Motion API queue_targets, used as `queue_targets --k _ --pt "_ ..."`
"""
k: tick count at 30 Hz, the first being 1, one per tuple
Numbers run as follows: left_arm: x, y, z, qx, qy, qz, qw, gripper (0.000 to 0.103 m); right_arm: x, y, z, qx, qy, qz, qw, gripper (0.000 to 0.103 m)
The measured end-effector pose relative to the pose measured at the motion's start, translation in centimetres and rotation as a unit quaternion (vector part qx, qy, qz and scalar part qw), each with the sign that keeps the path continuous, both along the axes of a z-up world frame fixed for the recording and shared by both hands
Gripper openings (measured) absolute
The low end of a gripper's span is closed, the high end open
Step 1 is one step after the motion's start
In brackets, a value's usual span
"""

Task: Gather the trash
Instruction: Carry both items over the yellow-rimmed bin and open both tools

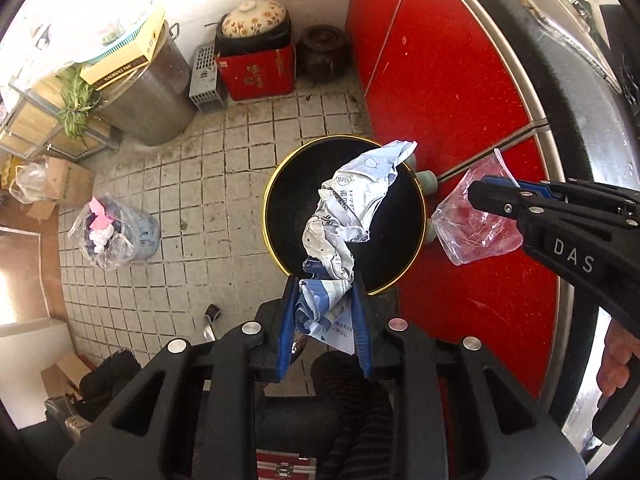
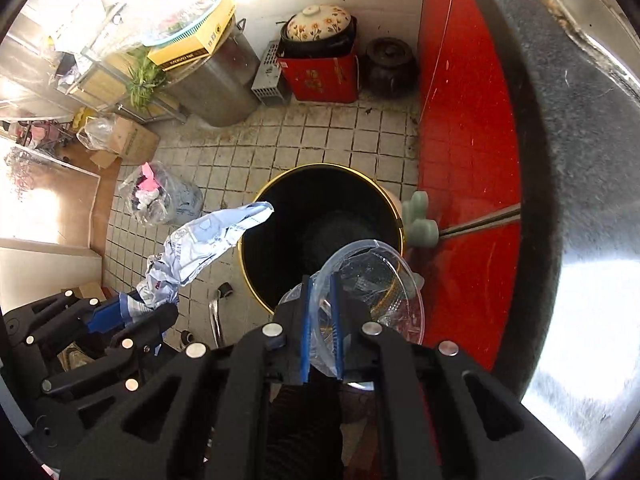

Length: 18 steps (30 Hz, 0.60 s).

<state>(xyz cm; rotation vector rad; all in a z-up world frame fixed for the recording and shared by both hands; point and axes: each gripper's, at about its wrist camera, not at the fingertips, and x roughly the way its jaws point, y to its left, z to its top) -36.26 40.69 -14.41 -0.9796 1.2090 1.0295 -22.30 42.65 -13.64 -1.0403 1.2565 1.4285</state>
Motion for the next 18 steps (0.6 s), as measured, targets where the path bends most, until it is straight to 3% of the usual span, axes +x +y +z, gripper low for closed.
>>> queue_targets --k 6,11,13,14,15,16,18 --pt "0.2 0.2 -0.5 -0.005 -0.002 -0.001 1.0 0.025 -0.8 1.0 -0.4 -0.003 0.004 0.001 1.0 0.01" --pt "0.1 0.4 -0.3 0.004 0.005 -0.003 1.0 0.027 -1.1 1.7 1.1 0.008 0.028 -0.008 1.0 0.01" --pt "-0.2 0.5 0.1 0.004 -0.007 0.001 1.0 0.042 -1.0 2.1 1.9 0.018 0.026 -0.015 0.999 0.012" --pt "-0.1 0.8 0.3 0.004 -0.012 0.002 0.9999 0.066 -1.0 2.2 2.4 0.024 0.028 -0.015 0.999 0.024" --pt "-0.2 0.7 0.7 0.01 -0.012 0.001 0.9999 0.08 -1.0 2.3 3.1 0.033 0.025 -0.016 0.999 0.041" --pt "-0.1 0.7 1.2 0.016 -0.012 -0.002 0.9998 0.081 -0.8 2.3 3.5 0.038 0.024 -0.017 0.999 0.093" --pt "0.0 0.7 2.0 0.018 -0.015 -0.012 0.9996 0.086 -0.2 2.1 5.0 0.058 0.032 -0.025 0.998 0.094"
